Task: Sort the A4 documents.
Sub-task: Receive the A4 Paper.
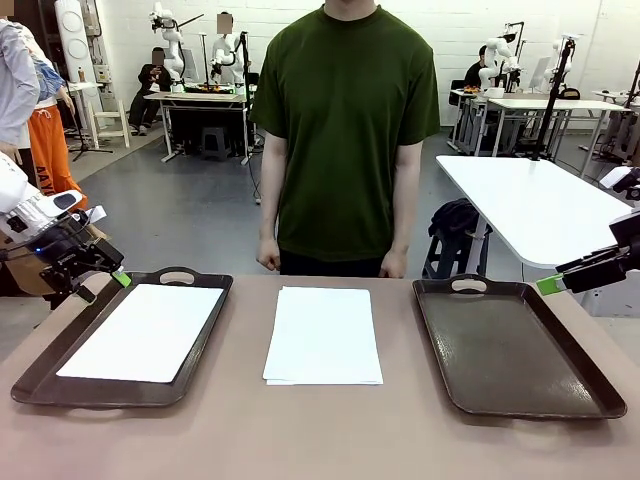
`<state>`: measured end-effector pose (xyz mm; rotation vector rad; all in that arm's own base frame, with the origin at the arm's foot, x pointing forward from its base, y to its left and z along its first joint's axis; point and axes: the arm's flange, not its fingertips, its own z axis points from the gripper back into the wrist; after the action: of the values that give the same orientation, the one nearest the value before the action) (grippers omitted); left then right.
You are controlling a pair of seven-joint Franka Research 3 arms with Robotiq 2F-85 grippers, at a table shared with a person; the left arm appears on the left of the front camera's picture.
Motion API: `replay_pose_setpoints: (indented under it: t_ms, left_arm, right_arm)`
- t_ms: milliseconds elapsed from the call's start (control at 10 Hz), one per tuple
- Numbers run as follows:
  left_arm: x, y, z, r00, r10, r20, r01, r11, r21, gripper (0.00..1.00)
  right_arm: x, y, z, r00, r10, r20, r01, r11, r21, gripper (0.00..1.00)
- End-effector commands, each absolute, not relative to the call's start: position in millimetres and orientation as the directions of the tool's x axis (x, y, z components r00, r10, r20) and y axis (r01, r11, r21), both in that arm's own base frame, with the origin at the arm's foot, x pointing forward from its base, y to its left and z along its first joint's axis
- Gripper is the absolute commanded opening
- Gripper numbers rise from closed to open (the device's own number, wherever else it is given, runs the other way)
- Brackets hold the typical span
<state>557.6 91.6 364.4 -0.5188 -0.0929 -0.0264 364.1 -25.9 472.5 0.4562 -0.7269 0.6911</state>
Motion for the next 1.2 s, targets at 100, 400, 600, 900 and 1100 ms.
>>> replay_pose_setpoints:
  t_ms: [100, 400, 600, 900, 1100]
  left_arm:
    - [557, 74, 405, 0.972, -0.021, 0.235, 0.143, 0.844, -0.516, 1.00]
    - [532, 52, 493, 0.846, -0.099, 0.525, 0.411, 0.748, -0.521, 1.00]
    - [508, 43, 518, 0.741, -0.205, 0.639, 0.596, 0.640, -0.486, 1.00]
    - [483, 16, 528, 0.602, -0.286, 0.746, 0.738, 0.556, -0.382, 1.00]
    - [487, -16, 523, 0.523, -0.302, 0.797, 0.727, 0.646, -0.232, 1.00]
  right_arm:
    - [369, -26, 470, 0.532, 0.401, 0.746, -0.721, 0.677, 0.150, 1.00]
    - [369, -26, 470, 0.532, 0.401, 0.746, -0.721, 0.677, 0.150, 1.00]
    - [369, -26, 470, 0.532, 0.401, 0.746, -0.721, 0.677, 0.150, 1.00]
    - [369, -26, 470, 0.532, 0.401, 0.746, -0.721, 0.677, 0.150, 1.00]
    - [369, -26, 470, 0.532, 0.401, 0.746, -0.721, 0.677, 0.150, 1.00]
